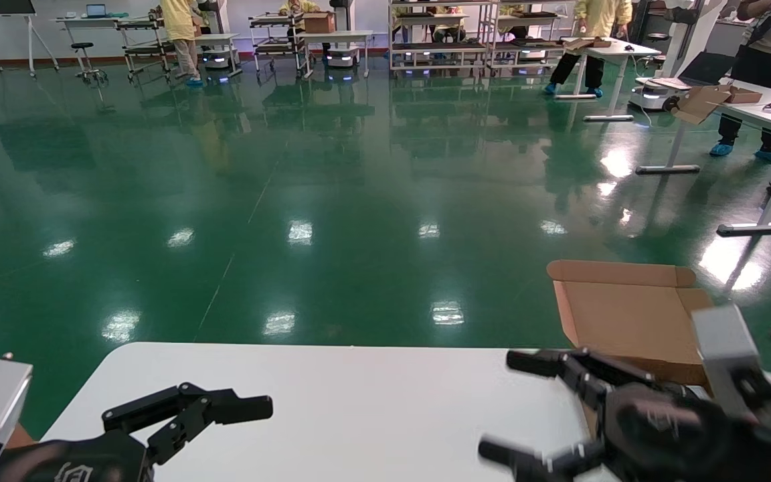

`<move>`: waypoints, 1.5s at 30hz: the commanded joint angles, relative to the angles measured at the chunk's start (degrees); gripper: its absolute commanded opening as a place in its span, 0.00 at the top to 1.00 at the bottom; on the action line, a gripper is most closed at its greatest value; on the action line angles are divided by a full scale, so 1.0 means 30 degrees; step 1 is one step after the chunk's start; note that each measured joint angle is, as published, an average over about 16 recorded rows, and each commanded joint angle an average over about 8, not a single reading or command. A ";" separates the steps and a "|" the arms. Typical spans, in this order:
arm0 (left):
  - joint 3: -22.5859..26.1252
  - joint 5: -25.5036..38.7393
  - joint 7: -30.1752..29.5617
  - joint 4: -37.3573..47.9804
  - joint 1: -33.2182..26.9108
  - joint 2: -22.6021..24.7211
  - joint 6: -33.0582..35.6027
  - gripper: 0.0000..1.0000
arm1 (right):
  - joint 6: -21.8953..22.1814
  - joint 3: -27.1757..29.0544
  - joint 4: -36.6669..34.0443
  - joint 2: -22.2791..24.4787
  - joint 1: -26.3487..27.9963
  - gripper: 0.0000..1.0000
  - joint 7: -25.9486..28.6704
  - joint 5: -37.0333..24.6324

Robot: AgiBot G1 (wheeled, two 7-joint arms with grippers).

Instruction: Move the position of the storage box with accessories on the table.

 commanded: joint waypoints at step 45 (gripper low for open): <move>0.0000 -0.0004 0.0001 0.0004 0.0005 -0.0001 -0.0005 0.00 | -0.2723 0.1838 0.3435 0.0864 -0.1496 0.00 -0.0588 0.0805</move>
